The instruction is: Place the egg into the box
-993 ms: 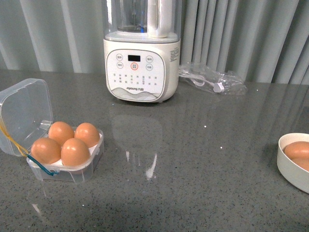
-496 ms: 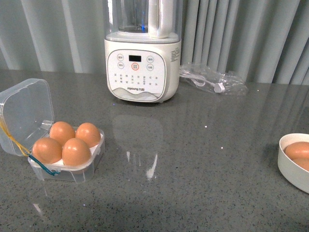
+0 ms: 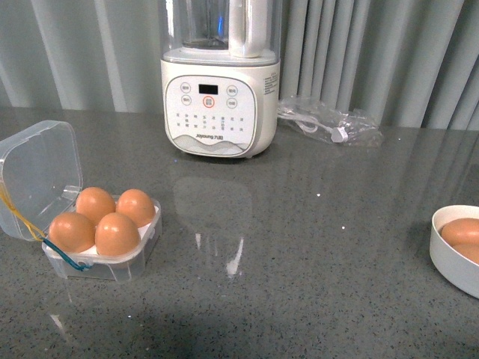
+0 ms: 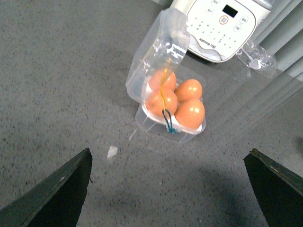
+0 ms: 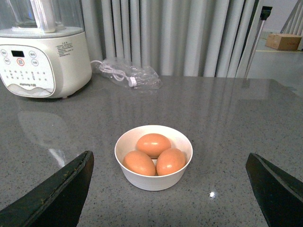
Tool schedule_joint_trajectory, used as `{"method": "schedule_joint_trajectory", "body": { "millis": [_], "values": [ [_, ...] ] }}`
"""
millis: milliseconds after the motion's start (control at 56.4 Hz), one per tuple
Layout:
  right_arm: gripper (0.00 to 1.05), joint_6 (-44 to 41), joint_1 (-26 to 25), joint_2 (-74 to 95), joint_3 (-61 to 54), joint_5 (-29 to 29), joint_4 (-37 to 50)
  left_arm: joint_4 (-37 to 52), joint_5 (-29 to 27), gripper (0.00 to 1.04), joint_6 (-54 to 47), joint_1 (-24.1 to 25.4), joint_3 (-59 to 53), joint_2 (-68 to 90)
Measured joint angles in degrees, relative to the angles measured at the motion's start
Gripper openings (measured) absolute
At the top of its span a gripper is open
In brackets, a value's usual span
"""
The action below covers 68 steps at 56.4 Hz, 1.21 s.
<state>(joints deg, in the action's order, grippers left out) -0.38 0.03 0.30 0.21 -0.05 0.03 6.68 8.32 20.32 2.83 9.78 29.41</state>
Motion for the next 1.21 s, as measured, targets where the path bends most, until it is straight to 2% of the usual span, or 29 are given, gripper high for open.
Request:
{"method": "schedule_joint_trajectory", "body": {
  "millis": [142, 266, 550, 727, 904, 1205],
  "values": [
    [0.97, 0.0, 0.0, 0.0, 0.0, 0.0, 0.0, 15.9, 4.2, 0.98, -3.0, 6.8, 6.0, 19.2],
    [0.97, 0.0, 0.0, 0.0, 0.0, 0.0, 0.0, 22.6, 4.6, 0.98, -5.4, 11.0, 14.1, 34.3],
    [0.97, 0.0, 0.0, 0.0, 0.0, 0.0, 0.0, 23.0, 7.0, 0.98, -7.7, 14.4, 28.5, 52.8],
    [0.97, 0.0, 0.0, 0.0, 0.0, 0.0, 0.0, 21.7, 5.4, 0.98, -10.8, 14.5, 35.1, 60.4],
    [0.97, 0.0, 0.0, 0.0, 0.0, 0.0, 0.0, 21.9, 2.8, 0.98, -15.0, 14.9, 36.8, 66.2],
    [0.97, 0.0, 0.0, 0.0, 0.0, 0.0, 0.0, 23.8, 2.7, 0.98, -16.4, 13.3, 35.7, 66.3]
  ]
}}
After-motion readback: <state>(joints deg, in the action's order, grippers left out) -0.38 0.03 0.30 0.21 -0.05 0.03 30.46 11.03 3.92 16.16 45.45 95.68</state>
